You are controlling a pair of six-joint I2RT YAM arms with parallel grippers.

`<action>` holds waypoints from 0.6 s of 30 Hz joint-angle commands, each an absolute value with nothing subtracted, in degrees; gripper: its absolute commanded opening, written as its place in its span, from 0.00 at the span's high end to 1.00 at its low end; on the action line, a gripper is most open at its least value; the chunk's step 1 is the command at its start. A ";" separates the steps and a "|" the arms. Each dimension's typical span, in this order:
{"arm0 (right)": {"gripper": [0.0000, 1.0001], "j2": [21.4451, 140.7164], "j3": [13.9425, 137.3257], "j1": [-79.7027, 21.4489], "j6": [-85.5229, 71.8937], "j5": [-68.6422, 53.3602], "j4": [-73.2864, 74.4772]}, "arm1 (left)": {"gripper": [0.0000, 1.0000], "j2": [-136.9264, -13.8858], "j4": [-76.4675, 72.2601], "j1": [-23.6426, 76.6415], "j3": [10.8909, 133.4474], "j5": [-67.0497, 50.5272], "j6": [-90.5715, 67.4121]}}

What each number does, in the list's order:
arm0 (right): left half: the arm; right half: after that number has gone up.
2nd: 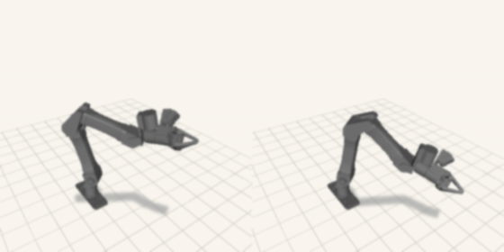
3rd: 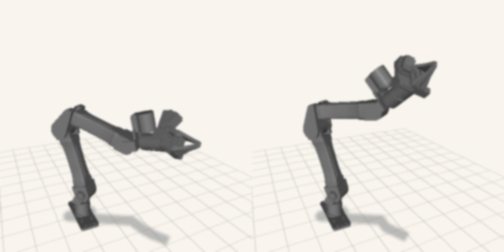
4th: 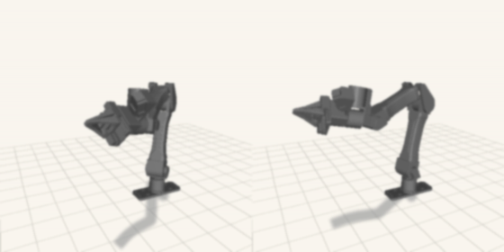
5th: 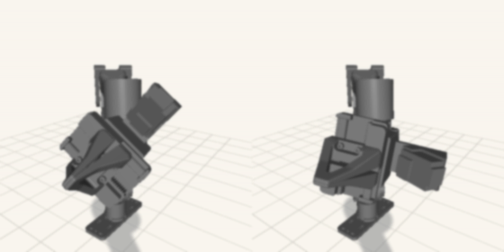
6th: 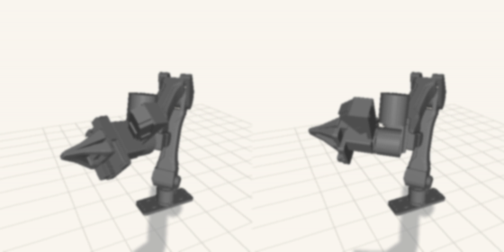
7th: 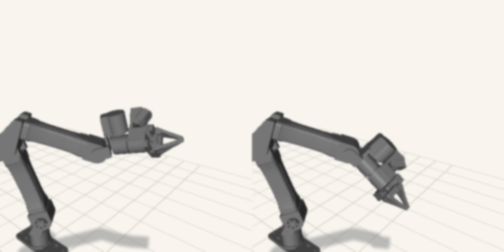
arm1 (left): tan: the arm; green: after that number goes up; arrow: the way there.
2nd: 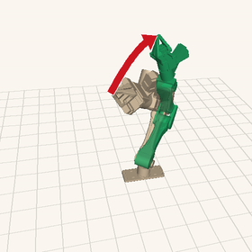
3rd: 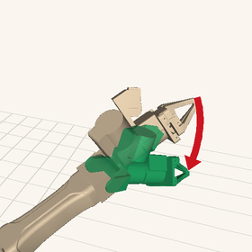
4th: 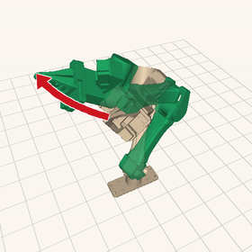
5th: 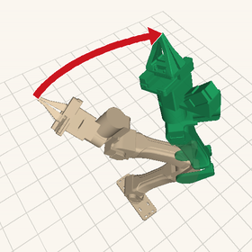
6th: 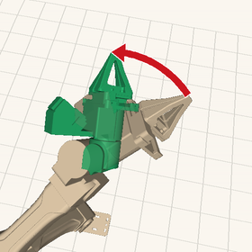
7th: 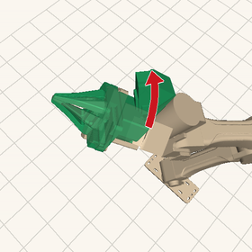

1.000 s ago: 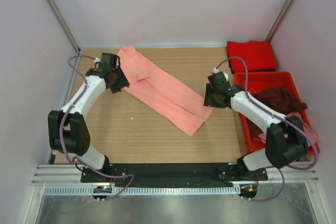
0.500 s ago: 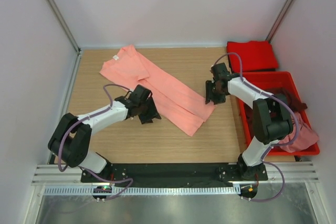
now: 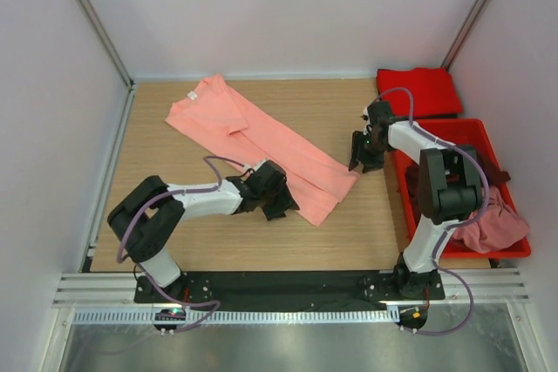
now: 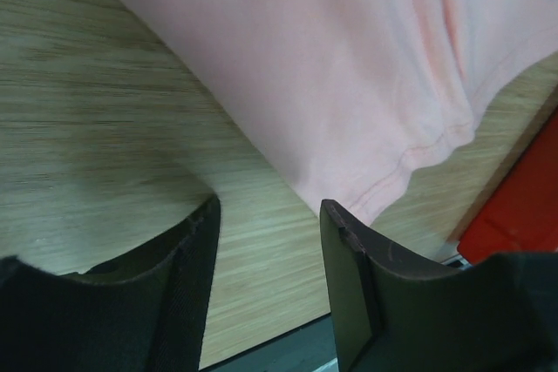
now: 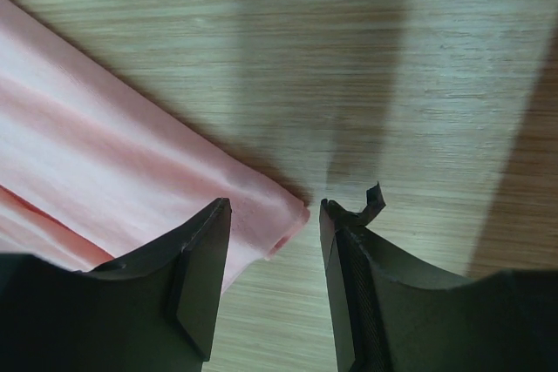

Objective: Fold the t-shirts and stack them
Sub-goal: Fold the tshirt

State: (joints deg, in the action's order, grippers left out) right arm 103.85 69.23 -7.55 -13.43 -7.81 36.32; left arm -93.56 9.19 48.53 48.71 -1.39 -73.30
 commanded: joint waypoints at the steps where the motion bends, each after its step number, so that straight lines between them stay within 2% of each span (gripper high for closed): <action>1: 0.48 103.80 70.05 -6.50 -12.22 -12.12 36.92 | 0.49 -96.32 6.51 50.61 49.57 0.44 -78.48; 8: 0.55 103.71 65.83 -5.19 -12.30 -15.64 34.72 | 0.50 -99.49 3.96 53.88 48.96 0.53 -82.09; 16: 0.73 104.41 64.16 -4.75 -12.48 -14.15 34.45 | 0.57 -99.40 9.22 54.84 48.25 2.11 -82.71; 18: 0.75 103.72 63.20 -4.75 -13.27 -14.94 34.02 | 0.59 -99.49 9.75 54.93 48.16 2.02 -82.97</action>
